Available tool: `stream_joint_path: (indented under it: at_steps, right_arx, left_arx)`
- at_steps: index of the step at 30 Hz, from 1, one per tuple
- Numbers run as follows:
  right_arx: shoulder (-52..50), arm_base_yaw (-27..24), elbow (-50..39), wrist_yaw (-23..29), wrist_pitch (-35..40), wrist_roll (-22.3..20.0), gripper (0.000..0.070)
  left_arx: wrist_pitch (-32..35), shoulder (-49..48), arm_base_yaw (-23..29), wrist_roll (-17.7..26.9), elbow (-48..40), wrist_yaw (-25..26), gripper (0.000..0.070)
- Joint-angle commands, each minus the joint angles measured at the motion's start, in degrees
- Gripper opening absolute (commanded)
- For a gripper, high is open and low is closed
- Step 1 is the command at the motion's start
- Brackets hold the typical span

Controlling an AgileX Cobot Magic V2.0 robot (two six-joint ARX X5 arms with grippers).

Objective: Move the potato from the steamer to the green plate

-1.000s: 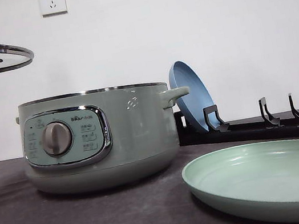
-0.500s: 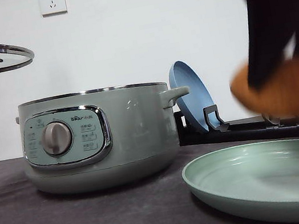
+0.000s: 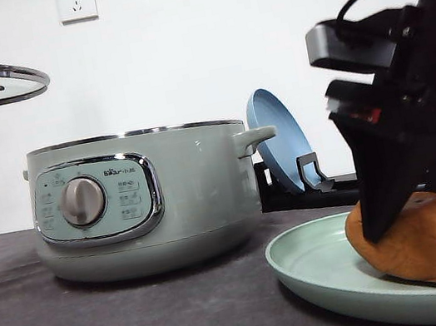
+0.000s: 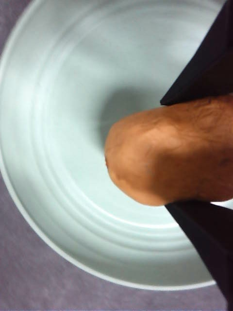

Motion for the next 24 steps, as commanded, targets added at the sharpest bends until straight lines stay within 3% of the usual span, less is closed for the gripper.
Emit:
stream_joint_path:
  at_steps: [1, 12, 17, 24]
  right_arx:
    - [1.2, 0.2, 0.3, 0.5, 1.2, 0.1, 0.0265]
    - [1.5, -0.1, 0.3, 0.1, 1.8, 0.1, 0.0275]
    - [1.4, -0.3, 0.7, 0.1, 1.7, 0.2, 0.0465]
    - [-3.7, -0.4, 5.9, 0.1, -5.2, 0.2, 0.0514]
  left_arx:
    - [1.6, -0.1, 0.0, -0.4, 2.3, 0.1, 0.001]
    - [1.6, -0.1, 0.0, -0.5, 2.3, 0.1, 0.001]
    - [1.6, -0.1, 0.0, -0.6, 2.3, 0.1, 0.001]
    - [1.7, -0.1, -0.2, -1.1, 2.3, 0.1, 0.001]
